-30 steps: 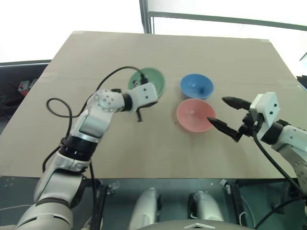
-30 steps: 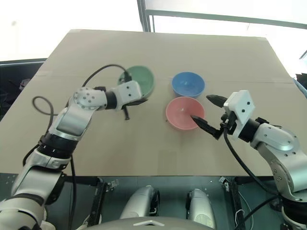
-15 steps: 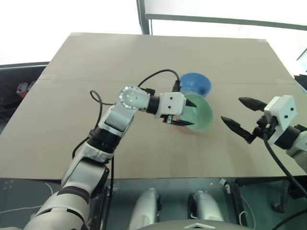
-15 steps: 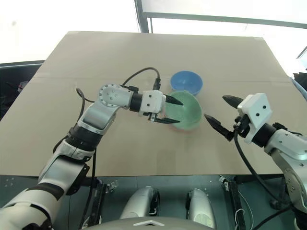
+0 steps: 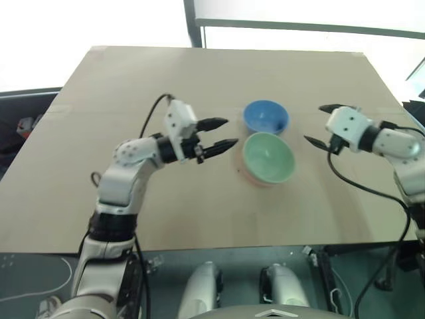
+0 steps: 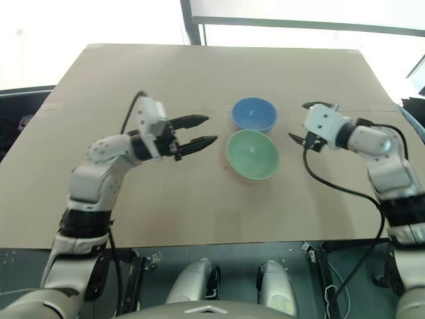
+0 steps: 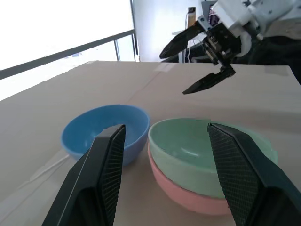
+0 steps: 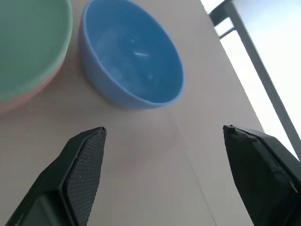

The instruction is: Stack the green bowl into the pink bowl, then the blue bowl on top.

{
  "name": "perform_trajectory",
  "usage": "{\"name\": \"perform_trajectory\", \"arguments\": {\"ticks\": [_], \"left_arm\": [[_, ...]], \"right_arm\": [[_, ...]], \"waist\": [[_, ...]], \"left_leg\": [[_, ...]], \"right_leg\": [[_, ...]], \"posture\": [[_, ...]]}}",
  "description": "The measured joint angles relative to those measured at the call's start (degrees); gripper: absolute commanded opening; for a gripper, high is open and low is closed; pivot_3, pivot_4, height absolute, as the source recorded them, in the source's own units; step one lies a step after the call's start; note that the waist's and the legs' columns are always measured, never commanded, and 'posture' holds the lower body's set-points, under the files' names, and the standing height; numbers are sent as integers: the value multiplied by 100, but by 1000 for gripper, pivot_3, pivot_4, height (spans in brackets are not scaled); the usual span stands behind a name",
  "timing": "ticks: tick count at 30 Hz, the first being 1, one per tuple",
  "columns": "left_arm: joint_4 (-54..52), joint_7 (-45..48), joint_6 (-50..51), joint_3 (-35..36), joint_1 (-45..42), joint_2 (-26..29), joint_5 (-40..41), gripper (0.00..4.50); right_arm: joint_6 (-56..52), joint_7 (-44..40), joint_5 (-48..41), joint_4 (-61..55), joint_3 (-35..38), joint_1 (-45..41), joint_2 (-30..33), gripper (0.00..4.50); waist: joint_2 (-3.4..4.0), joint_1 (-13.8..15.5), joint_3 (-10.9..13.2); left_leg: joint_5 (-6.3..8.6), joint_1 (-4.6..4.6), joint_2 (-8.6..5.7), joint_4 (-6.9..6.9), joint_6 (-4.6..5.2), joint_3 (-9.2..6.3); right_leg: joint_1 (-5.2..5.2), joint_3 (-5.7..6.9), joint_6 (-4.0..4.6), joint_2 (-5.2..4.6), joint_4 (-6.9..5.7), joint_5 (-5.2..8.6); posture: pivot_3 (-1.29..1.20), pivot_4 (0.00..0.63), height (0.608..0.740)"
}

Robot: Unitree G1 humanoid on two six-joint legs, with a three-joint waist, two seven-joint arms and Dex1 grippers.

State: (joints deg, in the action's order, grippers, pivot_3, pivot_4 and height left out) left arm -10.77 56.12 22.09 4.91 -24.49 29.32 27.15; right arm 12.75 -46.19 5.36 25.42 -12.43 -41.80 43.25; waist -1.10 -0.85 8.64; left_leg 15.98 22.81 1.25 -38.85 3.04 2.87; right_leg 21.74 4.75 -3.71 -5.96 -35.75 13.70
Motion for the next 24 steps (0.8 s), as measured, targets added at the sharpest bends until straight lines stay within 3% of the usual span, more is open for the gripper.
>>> {"name": "perform_trajectory", "arguments": {"ticks": [3,4,7,21,24], "left_arm": [[-333,-53,171,438,576,138,425,2937],[-432,-78,293,581,736,210,580,3468],[-726,-210,598,931,1209,428,966,4397],[-1152,-717,697,1105,1858,591,1228,4397],[-1223,-745,683,1109,1912,608,1234,4500]], "right_arm": [[1028,-105,490,1406,-412,-600,-268,4155],[1313,-109,621,1741,-527,-733,-346,4155],[2123,-93,1017,2663,-800,-1159,-620,4155],[3084,920,2244,4254,-1326,-2269,-1223,4155],[3127,1022,2375,4351,-1373,-2328,-1260,3490]], "waist": [[3,-5,3],[5,5,4],[8,7,7],[14,-16,9],[14,-10,9]], "left_leg": [[-1,1,2,4,-3,-3],[-2,1,3,5,-4,-6],[-2,1,1,2,-5,-5],[-7,-8,1,10,-14,-7],[-7,-8,1,12,-14,-7]], "right_leg": [[0,4,1,0,3,0],[-1,7,1,0,5,0],[-5,9,1,-3,8,0],[-8,11,2,0,4,0],[-8,11,2,0,5,0]], "posture": [[0,150,740],[0,150,740],[0,150,740],[0,150,740],[0,150,740]]}}
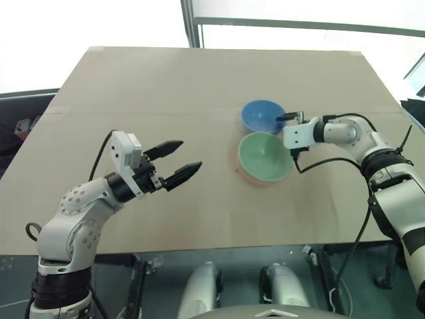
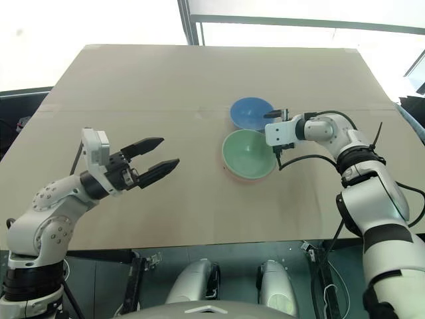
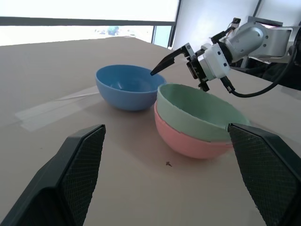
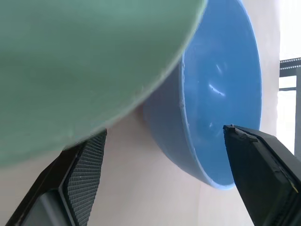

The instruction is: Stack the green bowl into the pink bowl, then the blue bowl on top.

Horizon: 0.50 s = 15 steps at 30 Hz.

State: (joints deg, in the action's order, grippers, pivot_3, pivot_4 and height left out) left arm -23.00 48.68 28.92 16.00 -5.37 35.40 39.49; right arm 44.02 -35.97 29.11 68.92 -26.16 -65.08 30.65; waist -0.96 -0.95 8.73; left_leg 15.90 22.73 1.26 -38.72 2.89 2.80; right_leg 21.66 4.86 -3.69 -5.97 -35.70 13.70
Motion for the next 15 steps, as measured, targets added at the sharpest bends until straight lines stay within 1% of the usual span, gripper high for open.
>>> {"name": "perform_trajectory", "arguments": {"ticks": [7,9,12,15], "left_arm": [[-113,-84,-106,6,107,2,-1,4500],[-113,-99,-149,6,106,2,-4,4500],[-105,-108,-185,-28,71,2,-14,4500],[-103,-130,-197,-82,10,2,-45,4500]], "right_arm": [[14,312,320,206,-175,-44,-28,502],[30,393,407,238,-212,-79,-29,143],[107,525,477,243,-220,-163,-2,143],[150,448,387,233,-171,-197,51,143]], "waist": [[2,-15,1],[3,-16,1],[4,-17,2],[4,-7,2]], "left_leg": [[-2,-1,0,5,-4,2],[-3,-1,0,6,-5,1],[-3,-1,-1,8,-5,2],[-3,-1,-1,10,-5,1]], "right_leg": [[2,-2,0,1,0,0],[3,-2,0,1,0,0],[3,-2,0,1,2,0],[3,-1,0,1,4,0]], "posture": [[0,150,740],[0,150,740],[0,150,740],[0,150,740]]}}
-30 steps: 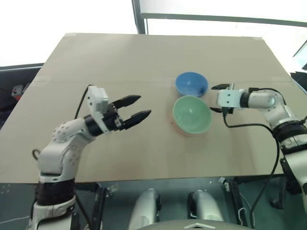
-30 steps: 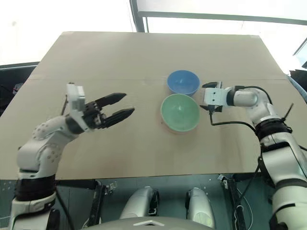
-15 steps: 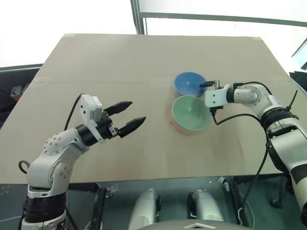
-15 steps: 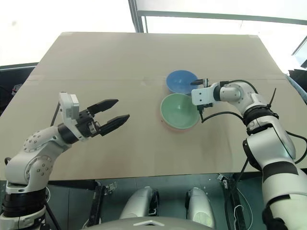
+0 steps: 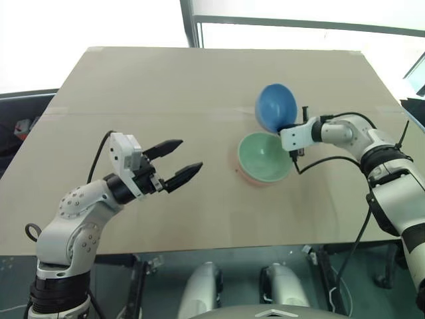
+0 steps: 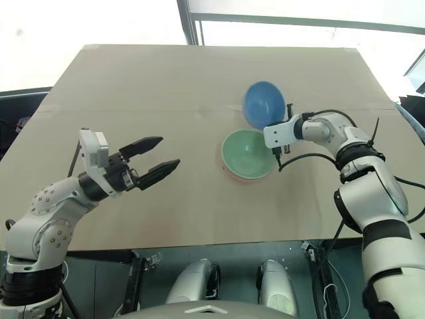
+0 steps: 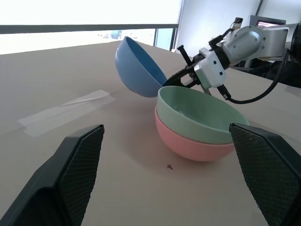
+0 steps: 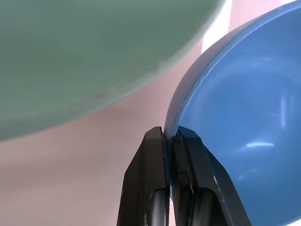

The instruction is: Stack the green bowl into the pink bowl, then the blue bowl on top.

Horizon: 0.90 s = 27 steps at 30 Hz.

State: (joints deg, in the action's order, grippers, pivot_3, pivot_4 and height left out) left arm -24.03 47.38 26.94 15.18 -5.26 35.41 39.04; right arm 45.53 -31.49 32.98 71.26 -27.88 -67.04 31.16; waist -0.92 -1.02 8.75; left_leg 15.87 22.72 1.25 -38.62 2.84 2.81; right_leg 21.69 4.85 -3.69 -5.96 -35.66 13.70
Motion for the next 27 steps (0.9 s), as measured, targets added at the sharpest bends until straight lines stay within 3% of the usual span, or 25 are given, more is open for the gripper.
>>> {"name": "perform_trajectory", "arguments": {"ticks": [5,9,13,17,18,21,24,27], "left_arm": [[28,-55,-34,-103,-108,-48,-100,4500],[125,-104,-75,-183,-108,-92,-152,4500],[273,-117,-98,-242,-163,-107,-173,4500],[451,-107,-96,-285,-324,-106,-176,4500],[472,-100,-96,-290,-361,-105,-178,4500],[533,-67,-96,-356,-464,-91,-179,4500],[572,-32,-96,-380,-497,-62,-188,4500],[571,-31,-96,-406,-486,-53,-235,4500]], "right_arm": [[-327,-1858,-1726,-860,1036,129,253,143],[-2389,-3561,-3694,-4157,1539,1395,840,143],[-4294,-3896,-4521,-6671,1615,2443,1366,143],[-5286,-3771,-4658,-7879,1667,3046,1516,143],[-5432,-3762,-4644,-7996,1649,3120,1521,716],[-5673,-3721,-4549,-8156,1631,3260,1553,1666],[-5807,-3569,-4483,-8227,1654,3402,1546,2956],[-6045,-3330,-4580,-8432,1851,3532,1524,2956]], "waist": [[9,3,6],[11,73,5],[15,98,7],[10,107,5],[10,107,4],[8,108,3],[7,128,3],[7,167,4]], "left_leg": [[0,0,2,10,0,-1],[1,9,5,21,1,-19],[2,10,2,18,2,-14],[1,-5,2,5,1,-9],[1,-6,2,1,1,-8],[2,-6,1,1,2,-7],[2,3,0,5,3,-5],[2,7,0,10,3,-4]], "right_leg": [[-2,2,0,0,7,-1],[-10,22,0,-4,7,-1],[-7,21,0,-6,4,-1],[-8,15,1,-5,-3,-1],[-8,12,1,-5,-8,-1],[-7,8,1,-5,-7,-1],[2,7,1,-4,-7,-1],[3,8,0,-4,-5,-1]], "posture": [[0,150,740],[0,150,740],[0,150,740],[0,150,740],[0,150,740],[0,150,740],[0,150,740],[0,150,740]]}}
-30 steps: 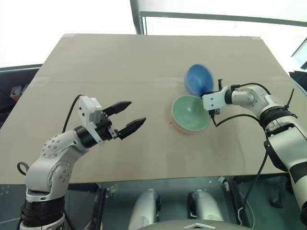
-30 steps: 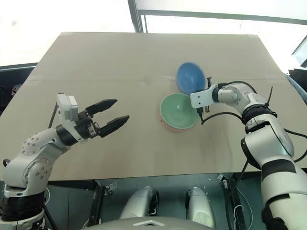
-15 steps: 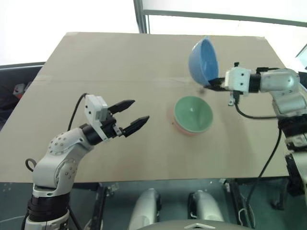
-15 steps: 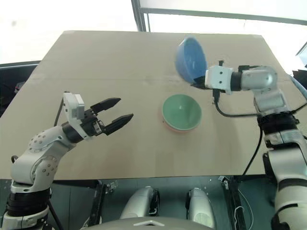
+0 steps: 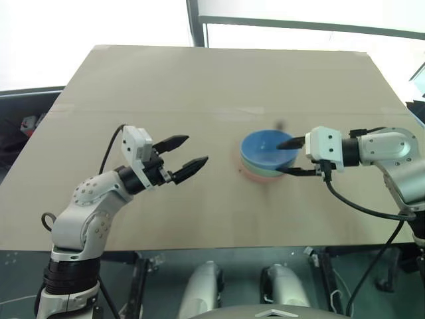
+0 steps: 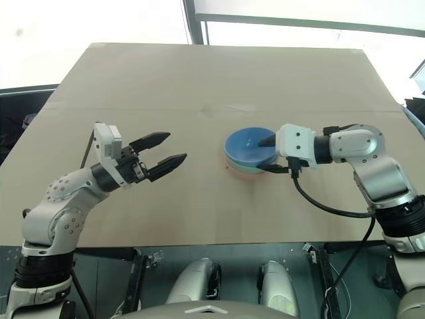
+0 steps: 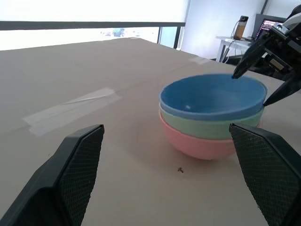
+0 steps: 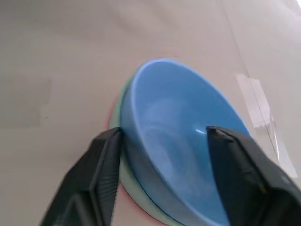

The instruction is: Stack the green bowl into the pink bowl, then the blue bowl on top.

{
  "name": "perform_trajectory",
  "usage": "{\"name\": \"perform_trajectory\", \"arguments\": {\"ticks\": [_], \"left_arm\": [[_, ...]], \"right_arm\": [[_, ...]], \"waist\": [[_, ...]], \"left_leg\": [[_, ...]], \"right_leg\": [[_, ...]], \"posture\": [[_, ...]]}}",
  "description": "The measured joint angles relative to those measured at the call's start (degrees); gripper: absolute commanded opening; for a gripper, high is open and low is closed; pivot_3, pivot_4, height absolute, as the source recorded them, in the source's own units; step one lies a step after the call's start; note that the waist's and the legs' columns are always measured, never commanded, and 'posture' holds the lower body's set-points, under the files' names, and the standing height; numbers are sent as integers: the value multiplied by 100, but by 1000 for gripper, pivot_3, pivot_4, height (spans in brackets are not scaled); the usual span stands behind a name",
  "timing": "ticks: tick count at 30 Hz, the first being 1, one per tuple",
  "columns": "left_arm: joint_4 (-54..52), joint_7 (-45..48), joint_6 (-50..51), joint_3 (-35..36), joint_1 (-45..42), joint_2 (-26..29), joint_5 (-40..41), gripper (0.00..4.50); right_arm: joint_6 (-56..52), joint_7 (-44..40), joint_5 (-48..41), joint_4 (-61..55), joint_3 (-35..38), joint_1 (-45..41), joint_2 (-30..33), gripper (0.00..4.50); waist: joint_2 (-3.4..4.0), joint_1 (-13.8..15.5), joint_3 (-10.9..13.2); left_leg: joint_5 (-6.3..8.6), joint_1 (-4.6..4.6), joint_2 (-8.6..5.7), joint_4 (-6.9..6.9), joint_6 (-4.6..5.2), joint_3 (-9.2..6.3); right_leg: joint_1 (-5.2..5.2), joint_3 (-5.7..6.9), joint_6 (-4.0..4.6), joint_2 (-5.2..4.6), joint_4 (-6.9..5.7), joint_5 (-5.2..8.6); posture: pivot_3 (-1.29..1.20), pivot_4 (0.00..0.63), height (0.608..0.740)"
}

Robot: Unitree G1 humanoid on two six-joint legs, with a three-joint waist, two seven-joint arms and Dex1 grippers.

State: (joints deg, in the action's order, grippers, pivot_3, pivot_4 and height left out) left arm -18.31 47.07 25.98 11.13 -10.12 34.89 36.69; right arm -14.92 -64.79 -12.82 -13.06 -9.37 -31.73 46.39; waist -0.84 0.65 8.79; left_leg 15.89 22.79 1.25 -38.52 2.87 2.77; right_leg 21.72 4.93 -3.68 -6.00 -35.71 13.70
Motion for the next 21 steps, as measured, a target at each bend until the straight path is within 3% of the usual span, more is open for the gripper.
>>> {"name": "perform_trajectory", "arguments": {"ticks": [4,10,12,16,21], "left_arm": [[-46,-21,-110,-14,136,22,-175,4500],[-136,-76,-589,140,649,99,-539,4500],[-163,71,-694,328,963,308,-554,4500],[-167,304,-615,644,1174,575,-408,4500],[-167,578,-484,678,1197,786,-244,4500]], "right_arm": [[-621,335,-558,-455,844,376,25,2956],[-1549,640,-1362,-1108,2607,1936,346,2956],[-1736,519,-1534,-1306,3376,2844,516,2956],[-1729,381,-1576,-1359,4150,3734,514,2956],[-1727,444,-1715,-1468,4423,4015,496,2956]], "waist": [[-3,51,-1],[-4,81,-3],[-5,73,-4],[-7,57,-7],[-8,25,-10]], "left_leg": [[0,1,0,0,0,-7],[1,-1,0,2,2,0],[2,-6,3,3,3,0],[3,-12,2,-1,5,4],[3,-19,4,-1,5,3]], "right_leg": [[-5,9,0,-1,13,0],[-4,2,0,-1,19,0],[-6,-1,2,1,16,1],[-8,-9,1,0,9,1],[-10,-13,1,2,4,1]], "posture": [[0,150,740],[0,150,740],[0,150,740],[0,150,740],[0,150,740]]}}
